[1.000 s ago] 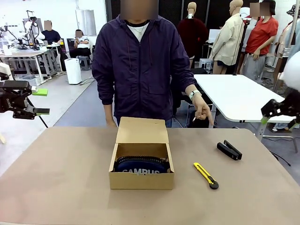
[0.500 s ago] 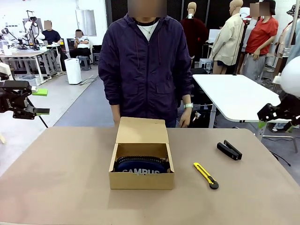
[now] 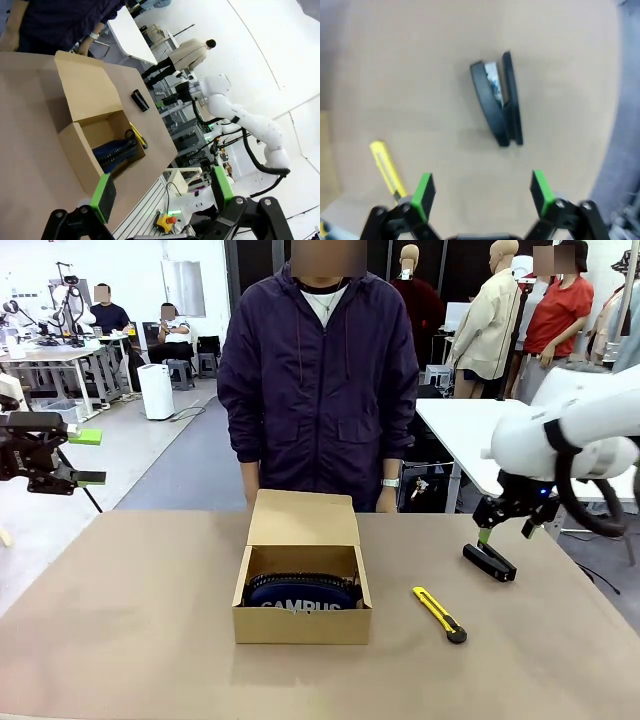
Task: Pack the items into the box.
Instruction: Pick up the item indicated by the person and place it inside the Mailer Box.
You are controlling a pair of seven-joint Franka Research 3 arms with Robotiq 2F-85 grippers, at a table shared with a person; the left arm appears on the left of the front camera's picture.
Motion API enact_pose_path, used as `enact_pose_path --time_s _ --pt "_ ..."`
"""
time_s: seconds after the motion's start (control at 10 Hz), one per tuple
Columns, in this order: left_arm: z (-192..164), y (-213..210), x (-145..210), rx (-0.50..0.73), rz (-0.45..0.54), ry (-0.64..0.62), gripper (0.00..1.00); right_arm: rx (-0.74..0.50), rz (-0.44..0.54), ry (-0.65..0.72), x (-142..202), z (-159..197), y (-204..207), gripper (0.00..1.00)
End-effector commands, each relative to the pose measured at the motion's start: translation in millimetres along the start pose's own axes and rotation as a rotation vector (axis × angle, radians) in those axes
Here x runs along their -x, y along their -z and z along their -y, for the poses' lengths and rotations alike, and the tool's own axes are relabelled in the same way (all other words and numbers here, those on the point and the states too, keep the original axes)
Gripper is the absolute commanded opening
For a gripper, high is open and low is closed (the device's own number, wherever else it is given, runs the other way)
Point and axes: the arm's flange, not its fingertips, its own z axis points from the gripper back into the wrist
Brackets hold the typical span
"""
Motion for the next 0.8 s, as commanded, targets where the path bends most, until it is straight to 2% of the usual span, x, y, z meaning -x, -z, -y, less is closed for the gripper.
enact_pose_path --time_s 0.0,0.2,0.3,0.7 --pt "1 -4 1 0.002 -0.013 0.0 1.0 0.065 0.02 -0.001 -31 7 15 1.0" --pt "1 -4 1 0.002 -0.013 0.0 1.0 -0.011 0.03 0.003 -38 13 29 1.0" --pt "1 -4 1 0.002 -0.013 0.0 1.0 0.019 -0.007 -0.011 -27 10 30 1.0" --pt "1 -4 1 0.002 -0.013 0.0 1.0 0.013 -0.005 -0.006 -33 12 35 1.0"
